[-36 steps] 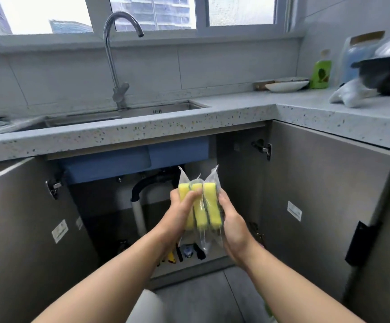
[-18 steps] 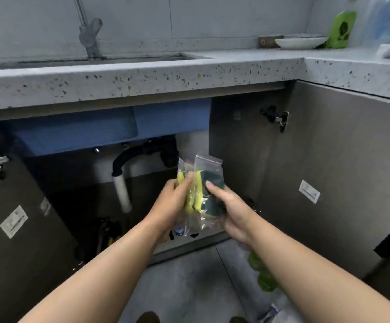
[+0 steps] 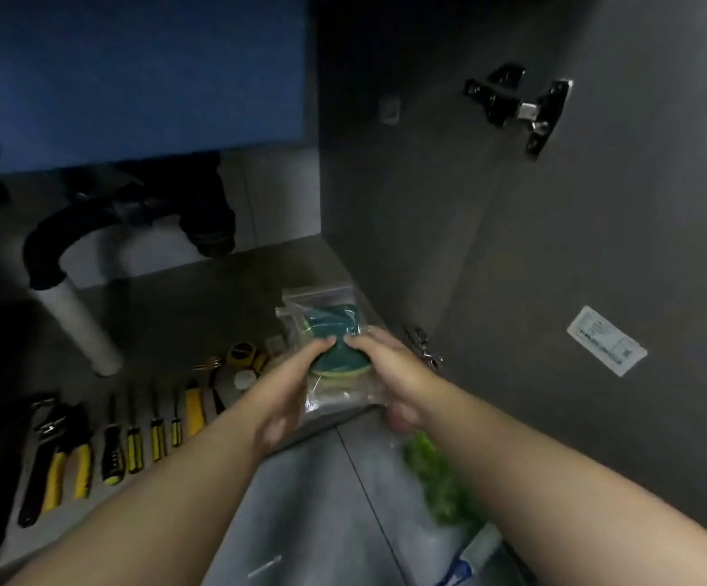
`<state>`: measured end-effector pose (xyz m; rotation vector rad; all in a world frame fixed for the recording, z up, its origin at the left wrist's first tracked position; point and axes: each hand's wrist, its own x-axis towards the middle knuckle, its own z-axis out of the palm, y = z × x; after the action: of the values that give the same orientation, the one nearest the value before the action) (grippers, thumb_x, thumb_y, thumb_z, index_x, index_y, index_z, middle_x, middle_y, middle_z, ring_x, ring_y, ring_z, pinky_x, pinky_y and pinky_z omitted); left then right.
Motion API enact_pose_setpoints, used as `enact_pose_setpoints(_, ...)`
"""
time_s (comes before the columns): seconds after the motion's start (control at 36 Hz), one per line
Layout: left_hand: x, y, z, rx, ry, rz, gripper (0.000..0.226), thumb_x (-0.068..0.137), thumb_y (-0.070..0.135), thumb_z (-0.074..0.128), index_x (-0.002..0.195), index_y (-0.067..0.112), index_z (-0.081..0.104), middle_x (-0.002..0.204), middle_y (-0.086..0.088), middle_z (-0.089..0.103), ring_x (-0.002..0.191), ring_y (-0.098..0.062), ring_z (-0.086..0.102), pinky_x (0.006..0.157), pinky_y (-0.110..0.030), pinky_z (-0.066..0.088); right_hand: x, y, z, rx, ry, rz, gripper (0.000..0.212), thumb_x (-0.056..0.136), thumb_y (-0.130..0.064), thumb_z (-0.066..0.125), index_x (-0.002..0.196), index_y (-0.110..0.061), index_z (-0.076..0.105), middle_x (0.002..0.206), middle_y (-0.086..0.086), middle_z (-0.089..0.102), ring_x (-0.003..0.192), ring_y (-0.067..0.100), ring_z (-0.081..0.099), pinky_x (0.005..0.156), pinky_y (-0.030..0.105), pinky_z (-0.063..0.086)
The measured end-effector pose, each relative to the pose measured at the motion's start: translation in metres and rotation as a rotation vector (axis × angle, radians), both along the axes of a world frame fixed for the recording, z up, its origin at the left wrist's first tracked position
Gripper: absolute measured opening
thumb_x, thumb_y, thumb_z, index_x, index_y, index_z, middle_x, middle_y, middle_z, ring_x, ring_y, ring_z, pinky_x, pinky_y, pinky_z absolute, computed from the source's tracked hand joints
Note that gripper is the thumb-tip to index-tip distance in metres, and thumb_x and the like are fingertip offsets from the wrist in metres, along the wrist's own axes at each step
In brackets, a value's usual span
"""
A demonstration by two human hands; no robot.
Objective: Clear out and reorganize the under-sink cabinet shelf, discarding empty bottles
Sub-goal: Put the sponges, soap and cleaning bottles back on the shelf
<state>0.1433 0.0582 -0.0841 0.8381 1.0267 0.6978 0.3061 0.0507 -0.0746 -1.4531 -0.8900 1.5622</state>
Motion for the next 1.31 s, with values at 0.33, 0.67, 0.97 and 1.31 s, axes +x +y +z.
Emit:
enact_pose_setpoints(0.33, 0.052, 0.14, -0.104, -0.137, 0.099, 0.124, 0.041, 0.093, 0.045, 0.068, 0.119, 0.014, 0.073, 0.109, -0.009, 0.078, 0.106, -0.026, 0.073, 0.103, -0.045, 0.053, 0.016, 0.073, -0.099, -0.052, -0.359, -0.407, 0.061, 0.076, -0.05, 0.056, 0.13, -0.022, 0.053, 0.124, 0.004, 0.065, 0.114, 0.028, 0.062, 0.104, 0.049, 0.047)
enact_pose_setpoints(0.67, 0.094, 0.21, -0.139, -0.063, 0.254, 0.245, 0.05, 0.082, 0.045, 0.081, 0.113, 0.006, 0.074, 0.103, -0.015, 0.076, 0.093, -0.031, 0.074, 0.092, -0.053, 0.059, 0.028, 0.121, -0.143, -0.252, -0.004, -0.417, 0.016, 0.093, -0.035, 0.058, 0.084, -0.023, 0.056, 0.093, 0.004, 0.061, 0.095, 0.025, 0.063, 0.101, 0.05, 0.052)
enact_pose_setpoints(0.97, 0.081, 0.207, -0.144, 0.045, 0.143, 0.219, 0.033, 0.104, 0.02, 0.054, 0.137, 0.027, 0.058, 0.124, -0.007, 0.071, 0.107, -0.026, 0.071, 0.084, -0.039, 0.062, 0.026, 0.138, -0.151, -0.149, 0.224, -0.443, 0.023, 0.104, -0.023, 0.042, 0.124, -0.026, 0.054, 0.105, -0.004, 0.057, 0.1, 0.018, 0.058, 0.093, 0.041, 0.051)
enact_pose_setpoints(1.31, 0.097, 0.211, -0.142, 0.085, 0.114, 0.066, 0.043, 0.105, 0.001, 0.037, 0.127, 0.029, 0.061, 0.109, -0.001, 0.077, 0.086, -0.014, 0.074, 0.066, -0.03, 0.063, 0.024, 0.14, -0.152, -0.138, 0.264, -0.528, 0.025, 0.105, -0.025, 0.041, 0.124, -0.02, 0.055, 0.102, -0.002, 0.058, 0.095, 0.02, 0.059, 0.094, 0.041, 0.05)
